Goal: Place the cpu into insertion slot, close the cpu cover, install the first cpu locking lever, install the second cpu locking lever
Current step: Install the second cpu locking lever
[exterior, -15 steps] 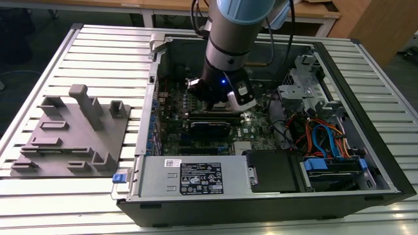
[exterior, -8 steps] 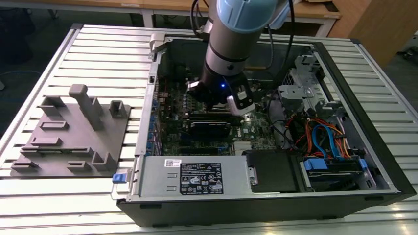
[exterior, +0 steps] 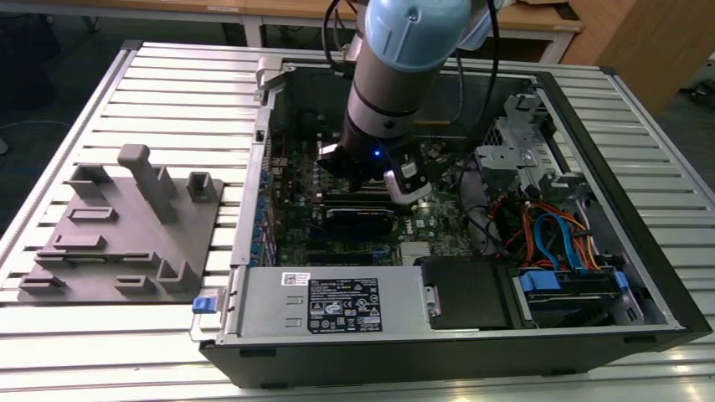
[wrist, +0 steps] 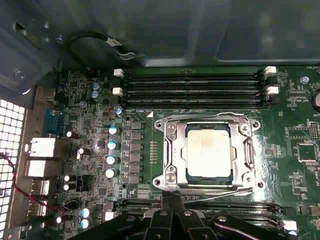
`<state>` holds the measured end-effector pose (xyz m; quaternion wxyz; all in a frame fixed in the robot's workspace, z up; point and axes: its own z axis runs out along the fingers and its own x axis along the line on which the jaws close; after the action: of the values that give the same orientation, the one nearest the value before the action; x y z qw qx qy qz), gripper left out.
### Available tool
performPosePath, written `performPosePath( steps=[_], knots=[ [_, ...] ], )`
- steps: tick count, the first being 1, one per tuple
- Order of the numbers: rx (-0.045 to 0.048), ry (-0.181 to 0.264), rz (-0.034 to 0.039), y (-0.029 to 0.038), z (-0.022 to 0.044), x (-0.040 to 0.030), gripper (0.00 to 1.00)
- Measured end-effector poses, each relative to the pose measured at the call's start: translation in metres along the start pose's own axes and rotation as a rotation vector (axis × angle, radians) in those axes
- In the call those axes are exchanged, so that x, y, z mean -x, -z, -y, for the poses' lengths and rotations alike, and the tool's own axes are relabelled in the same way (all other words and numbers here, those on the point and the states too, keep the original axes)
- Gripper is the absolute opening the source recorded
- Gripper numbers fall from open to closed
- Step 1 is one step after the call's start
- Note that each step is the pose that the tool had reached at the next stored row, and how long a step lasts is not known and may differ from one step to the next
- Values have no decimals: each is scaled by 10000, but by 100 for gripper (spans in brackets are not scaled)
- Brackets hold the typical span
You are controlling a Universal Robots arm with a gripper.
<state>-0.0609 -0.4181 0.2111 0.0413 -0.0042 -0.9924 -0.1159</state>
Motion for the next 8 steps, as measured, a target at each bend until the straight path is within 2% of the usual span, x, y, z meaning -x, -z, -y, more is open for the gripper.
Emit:
performPosePath(
  steps=[3,8],
  knots=[
    [22,4,18,-4,1,-4,10],
    [119,13,15,-2,15,-8,10]
  ],
)
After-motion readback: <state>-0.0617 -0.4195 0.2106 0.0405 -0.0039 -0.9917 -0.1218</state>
